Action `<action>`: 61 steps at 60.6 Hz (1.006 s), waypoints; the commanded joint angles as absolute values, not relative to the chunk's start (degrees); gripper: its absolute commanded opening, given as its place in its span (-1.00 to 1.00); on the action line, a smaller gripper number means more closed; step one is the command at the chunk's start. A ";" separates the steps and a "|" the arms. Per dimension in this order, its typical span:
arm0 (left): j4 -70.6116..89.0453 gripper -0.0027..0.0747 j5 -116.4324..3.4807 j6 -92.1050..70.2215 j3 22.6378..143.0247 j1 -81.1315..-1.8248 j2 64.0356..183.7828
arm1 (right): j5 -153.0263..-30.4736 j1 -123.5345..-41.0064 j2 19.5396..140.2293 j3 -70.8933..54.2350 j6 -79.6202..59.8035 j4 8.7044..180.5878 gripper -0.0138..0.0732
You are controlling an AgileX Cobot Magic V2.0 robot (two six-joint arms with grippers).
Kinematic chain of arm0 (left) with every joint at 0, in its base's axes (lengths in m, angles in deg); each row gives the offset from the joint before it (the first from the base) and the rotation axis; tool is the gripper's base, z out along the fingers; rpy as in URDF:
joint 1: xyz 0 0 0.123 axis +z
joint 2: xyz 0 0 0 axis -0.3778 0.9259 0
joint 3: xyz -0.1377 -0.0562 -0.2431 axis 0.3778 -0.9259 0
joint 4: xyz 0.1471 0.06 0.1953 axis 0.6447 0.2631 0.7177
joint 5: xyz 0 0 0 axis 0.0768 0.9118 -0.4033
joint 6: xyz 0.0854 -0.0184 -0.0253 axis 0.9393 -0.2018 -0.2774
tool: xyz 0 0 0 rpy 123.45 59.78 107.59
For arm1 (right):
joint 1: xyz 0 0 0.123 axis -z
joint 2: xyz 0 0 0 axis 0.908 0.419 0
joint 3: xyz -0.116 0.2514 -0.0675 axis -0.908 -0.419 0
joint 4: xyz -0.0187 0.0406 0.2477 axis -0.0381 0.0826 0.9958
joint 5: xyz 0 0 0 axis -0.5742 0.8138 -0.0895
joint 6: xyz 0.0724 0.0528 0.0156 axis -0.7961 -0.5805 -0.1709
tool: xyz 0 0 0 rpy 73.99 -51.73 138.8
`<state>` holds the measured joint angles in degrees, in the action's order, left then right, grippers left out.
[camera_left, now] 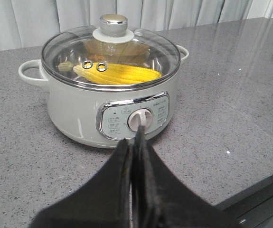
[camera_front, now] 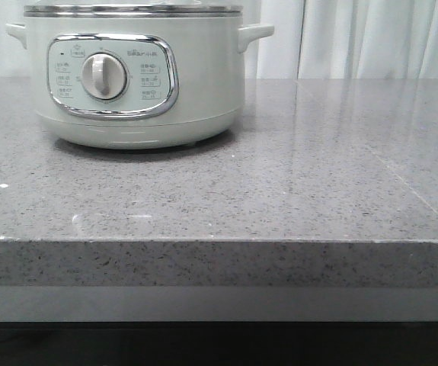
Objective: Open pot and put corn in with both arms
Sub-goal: 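Open the left gripper and lift it off the lid knob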
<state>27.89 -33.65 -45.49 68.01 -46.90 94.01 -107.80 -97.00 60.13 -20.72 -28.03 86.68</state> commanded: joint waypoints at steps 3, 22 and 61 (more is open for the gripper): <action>27.01 -0.98 -38.29 -46.04 69.32 -47.32 94.32 | -103.12 -96.87 59.96 -19.28 -27.49 87.09 -0.84; 26.59 -0.98 -58.33 -46.04 54.79 -39.12 87.99 | -103.12 -96.87 59.96 -19.28 -27.49 87.09 -0.84; 26.22 -0.98 -74.28 -46.04 24.87 -20.29 66.79 | -103.12 -96.87 59.96 -19.28 -27.49 87.09 -0.84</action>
